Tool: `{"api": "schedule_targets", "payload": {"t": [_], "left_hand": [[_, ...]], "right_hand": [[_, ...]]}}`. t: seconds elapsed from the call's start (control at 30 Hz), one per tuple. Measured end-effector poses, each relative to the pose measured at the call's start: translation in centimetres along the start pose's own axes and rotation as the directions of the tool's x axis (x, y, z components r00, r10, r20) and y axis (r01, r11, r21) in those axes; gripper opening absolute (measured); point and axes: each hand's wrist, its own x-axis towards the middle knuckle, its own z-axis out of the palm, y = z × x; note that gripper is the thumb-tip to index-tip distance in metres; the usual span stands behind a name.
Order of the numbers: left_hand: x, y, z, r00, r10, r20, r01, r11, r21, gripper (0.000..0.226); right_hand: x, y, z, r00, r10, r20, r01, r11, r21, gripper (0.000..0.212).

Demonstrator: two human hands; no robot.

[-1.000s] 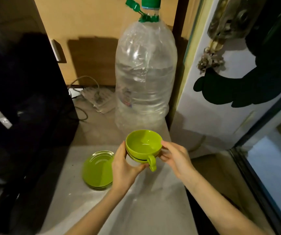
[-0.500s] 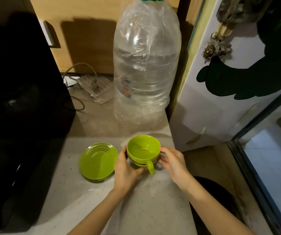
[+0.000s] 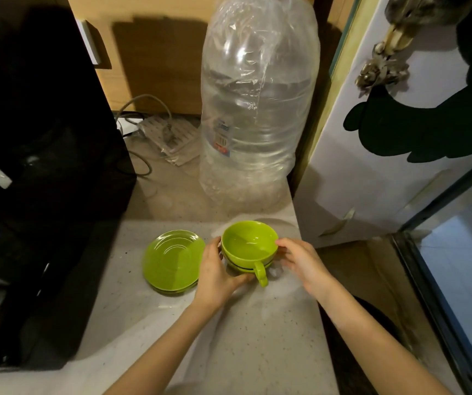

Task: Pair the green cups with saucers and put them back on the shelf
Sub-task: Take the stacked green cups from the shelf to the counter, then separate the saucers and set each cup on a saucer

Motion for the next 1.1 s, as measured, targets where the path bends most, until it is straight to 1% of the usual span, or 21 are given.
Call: {"api": "schedule_targets", "payload": {"t": [0.07,0.1,0.17,0.2,0.23,0.3,0.37,0.43,0.5,0.6,0.67,0.77,0.97,1.1], "left_hand": [[0.0,0.2,-1.5,0.999,0.021,0.029,-0.022,0.999,0.048,0.093],[-0.1,0.3,-2.4,0.999,0.026,0.018,-0.027,0.998,0.061,0.087],[-0.5,0.5,-4.5,0.996,0.064,-0.061,-0.060,0.995,0.076,0.070],[-0.7,0.4,-5.5,0.990,0.088,-0.112,-0.079,0.994,0.081,0.064],[-0.8,0.2,-6.4,0.982,0.103,-0.160,-0.089,0.991,0.096,0.063],[-0.8,-0.7,-8.0,0.972,0.098,-0.214,-0.064,0.984,0.164,0.076],[-0.6,-1.9,-9.3,0.982,0.017,-0.187,0.027,0.972,0.231,0.102],[-0.5,-3.4,-10.0,0.990,-0.070,-0.121,0.103,0.952,0.290,0.127],[-0.6,-4.6,-10.2,0.990,-0.128,-0.060,0.140,0.938,0.318,0.138],[-0.7,-5.8,-10.2,0.986,-0.164,-0.008,0.155,0.914,0.374,0.141],[-0.6,-6.2,-10.1,0.989,-0.147,-0.007,0.138,0.910,0.390,0.143],[-0.7,-6.4,-10.1,0.992,-0.123,-0.015,0.120,0.924,0.363,0.144],[-1.1,-6.1,-10.4,0.997,-0.066,-0.028,0.072,0.952,0.297,0.129],[-2.3,-5.9,-10.8,0.998,-0.028,-0.053,0.041,0.964,0.262,0.127]], "right_hand": [[-0.3,-1.1,0.5,0.994,-0.106,-0.040,0.092,0.962,-0.258,0.027],[-0.7,-1.8,1.1,0.977,-0.205,-0.050,0.176,0.922,-0.344,0.038],[-1.7,-3.1,2.9,0.909,-0.417,0.010,0.384,0.827,-0.411,0.047],[-2.3,-3.6,4.1,0.877,-0.477,0.057,0.457,0.791,-0.407,0.047],[-2.8,-4.0,5.3,0.856,-0.506,0.112,0.506,0.772,-0.385,0.046],[-3.4,-4.2,7.8,0.844,-0.497,0.202,0.536,0.783,-0.315,0.043],[-3.7,-3.6,10.2,0.851,-0.445,0.277,0.515,0.811,-0.278,0.042],[-3.7,-1.6,12.2,0.863,-0.353,0.360,0.473,0.816,-0.332,0.045],[-3.4,0.7,13.6,0.874,-0.272,0.402,0.447,0.773,-0.449,0.051],[-2.6,3.3,14.3,0.888,-0.225,0.401,0.441,0.662,-0.606,0.065],[-2.1,4.1,14.2,0.904,-0.210,0.372,0.417,0.624,-0.661,0.071],[-1.7,4.5,13.9,0.913,-0.204,0.352,0.395,0.649,-0.650,0.071],[-2.1,4.4,13.4,0.924,-0.196,0.328,0.360,0.735,-0.574,0.069],[-3.2,4.3,13.0,0.913,-0.245,0.327,0.388,0.771,-0.505,0.064]]}}
